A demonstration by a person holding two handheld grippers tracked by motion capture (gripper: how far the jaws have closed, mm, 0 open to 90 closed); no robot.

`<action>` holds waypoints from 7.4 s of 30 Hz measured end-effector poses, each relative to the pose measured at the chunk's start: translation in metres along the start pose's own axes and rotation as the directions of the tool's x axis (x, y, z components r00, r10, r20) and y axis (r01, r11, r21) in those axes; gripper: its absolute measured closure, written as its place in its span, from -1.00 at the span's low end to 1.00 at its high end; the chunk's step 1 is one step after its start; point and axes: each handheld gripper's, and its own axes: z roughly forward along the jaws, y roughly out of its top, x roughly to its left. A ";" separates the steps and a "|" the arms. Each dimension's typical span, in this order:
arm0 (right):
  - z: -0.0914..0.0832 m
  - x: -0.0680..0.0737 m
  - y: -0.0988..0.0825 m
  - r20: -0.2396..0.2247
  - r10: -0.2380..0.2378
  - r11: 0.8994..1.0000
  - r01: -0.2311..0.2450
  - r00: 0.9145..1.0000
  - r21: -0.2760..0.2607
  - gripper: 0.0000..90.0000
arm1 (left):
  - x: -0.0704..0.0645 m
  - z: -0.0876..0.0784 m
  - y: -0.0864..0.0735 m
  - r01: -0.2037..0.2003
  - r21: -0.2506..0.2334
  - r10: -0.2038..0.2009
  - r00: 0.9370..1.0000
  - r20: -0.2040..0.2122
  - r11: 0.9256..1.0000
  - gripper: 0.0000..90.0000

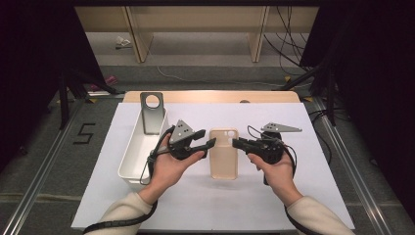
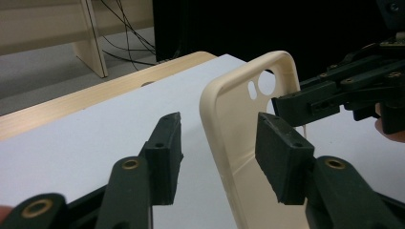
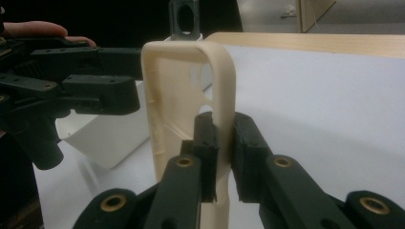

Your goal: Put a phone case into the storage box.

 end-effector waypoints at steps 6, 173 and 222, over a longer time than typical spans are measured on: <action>0.000 0.000 0.000 -0.003 0.001 1.000 -0.001 1.000 0.001 0.82 | 0.000 0.003 -0.001 0.014 0.000 -0.014 1.000 0.006 1.000 0.33; -0.077 -0.035 -0.027 0.208 -0.148 0.984 0.164 0.967 -0.065 -0.63 | 0.120 -0.105 0.057 -0.015 -0.196 -0.035 0.968 -0.249 0.980 0.85; -0.077 -0.036 -0.027 0.206 -0.135 0.986 0.152 0.969 -0.066 -0.63 | 0.182 -0.102 0.044 -0.064 -0.111 0.027 0.951 -0.308 0.992 0.84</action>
